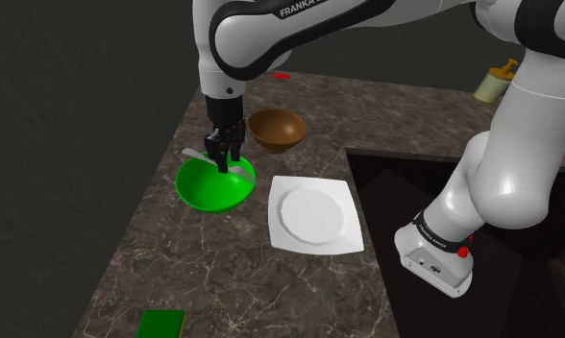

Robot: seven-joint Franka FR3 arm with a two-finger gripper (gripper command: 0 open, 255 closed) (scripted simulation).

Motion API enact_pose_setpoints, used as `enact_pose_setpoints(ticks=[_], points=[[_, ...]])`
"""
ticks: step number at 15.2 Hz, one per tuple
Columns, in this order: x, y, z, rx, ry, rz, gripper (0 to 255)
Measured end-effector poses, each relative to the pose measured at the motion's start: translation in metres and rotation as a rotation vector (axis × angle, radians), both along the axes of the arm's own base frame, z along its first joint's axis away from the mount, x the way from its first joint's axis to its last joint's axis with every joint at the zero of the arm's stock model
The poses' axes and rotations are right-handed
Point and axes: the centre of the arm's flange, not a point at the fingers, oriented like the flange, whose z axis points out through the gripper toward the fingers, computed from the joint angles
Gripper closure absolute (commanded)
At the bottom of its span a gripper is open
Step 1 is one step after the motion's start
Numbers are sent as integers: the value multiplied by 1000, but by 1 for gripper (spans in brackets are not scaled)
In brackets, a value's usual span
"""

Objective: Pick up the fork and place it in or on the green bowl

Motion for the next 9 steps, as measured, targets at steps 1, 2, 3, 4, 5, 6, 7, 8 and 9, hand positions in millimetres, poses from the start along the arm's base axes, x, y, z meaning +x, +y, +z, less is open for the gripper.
enact_pose_setpoints(ticks=[1, 2, 3, 4, 5, 6, 7, 8, 9], points=[[0, 0, 0, 0, 0, 0, 0], [0, 0, 0, 0, 0, 0, 0], [0, 0, 0, 0, 0, 0, 0], [0, 0, 0, 0, 0, 0, 0], [0, 0, 0, 0, 0, 0, 0], [1, -1, 6, 0, 0, 0, 0], [3, -4, 15, 0, 0, 0, 0], [5, -4, 26, 0, 0, -1, 0], [9, -5, 40, 1, -1, 0, 0]])
